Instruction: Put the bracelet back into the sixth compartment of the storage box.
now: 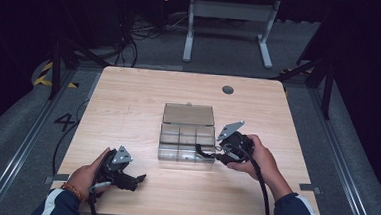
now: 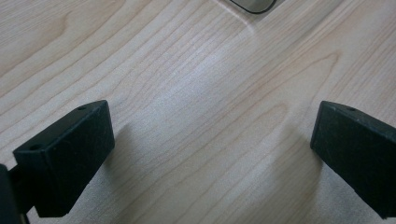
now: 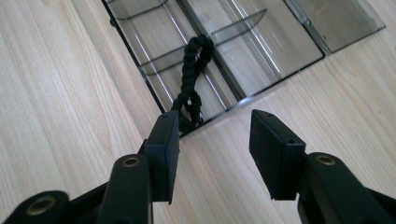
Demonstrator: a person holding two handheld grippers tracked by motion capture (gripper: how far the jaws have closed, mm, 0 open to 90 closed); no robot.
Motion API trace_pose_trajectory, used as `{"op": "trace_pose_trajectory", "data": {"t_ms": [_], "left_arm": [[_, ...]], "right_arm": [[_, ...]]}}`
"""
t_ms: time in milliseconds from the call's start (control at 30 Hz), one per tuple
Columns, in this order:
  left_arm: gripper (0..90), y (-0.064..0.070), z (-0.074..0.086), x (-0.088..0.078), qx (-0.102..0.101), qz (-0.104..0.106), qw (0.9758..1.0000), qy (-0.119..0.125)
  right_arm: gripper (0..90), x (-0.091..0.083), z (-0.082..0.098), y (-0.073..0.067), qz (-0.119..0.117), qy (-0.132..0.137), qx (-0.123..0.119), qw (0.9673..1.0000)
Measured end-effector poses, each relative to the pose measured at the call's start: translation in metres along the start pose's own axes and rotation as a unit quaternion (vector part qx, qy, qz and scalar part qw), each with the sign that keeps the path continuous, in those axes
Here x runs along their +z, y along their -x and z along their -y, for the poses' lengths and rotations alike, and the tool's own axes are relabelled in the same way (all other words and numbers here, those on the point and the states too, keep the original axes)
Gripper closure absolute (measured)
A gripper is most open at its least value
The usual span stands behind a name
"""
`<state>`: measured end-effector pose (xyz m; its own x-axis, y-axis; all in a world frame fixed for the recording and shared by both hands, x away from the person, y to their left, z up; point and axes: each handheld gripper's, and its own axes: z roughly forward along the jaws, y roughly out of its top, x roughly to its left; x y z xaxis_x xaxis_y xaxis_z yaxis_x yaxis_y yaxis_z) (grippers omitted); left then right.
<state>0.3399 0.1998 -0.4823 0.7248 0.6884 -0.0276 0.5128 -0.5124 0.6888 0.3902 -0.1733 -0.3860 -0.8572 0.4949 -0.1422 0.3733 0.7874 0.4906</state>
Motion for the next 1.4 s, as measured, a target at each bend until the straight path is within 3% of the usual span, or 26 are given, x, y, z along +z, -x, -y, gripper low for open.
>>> {"op": "trace_pose_trajectory", "data": {"t_ms": [467,1033,1400], "left_arm": [[0.0,0.0,0.0,0.0,0.0,0.0,1.0,0.0],[0.0,0.0,0.0,0.0,0.0,0.0,1.0,0.0],[0.0,0.0,0.0,0.0,0.0,0.0,1.0,0.0]], "right_arm": [[49.5,-0.006,0.021,0.0,0.01,-0.013,-0.006,0.9999],[47.9,-0.01,0.049,0.005,0.022,-0.026,0.009,0.9994],[46.6,-0.01,0.063,0.002,0.03,-0.036,0.002,0.9989]]}}
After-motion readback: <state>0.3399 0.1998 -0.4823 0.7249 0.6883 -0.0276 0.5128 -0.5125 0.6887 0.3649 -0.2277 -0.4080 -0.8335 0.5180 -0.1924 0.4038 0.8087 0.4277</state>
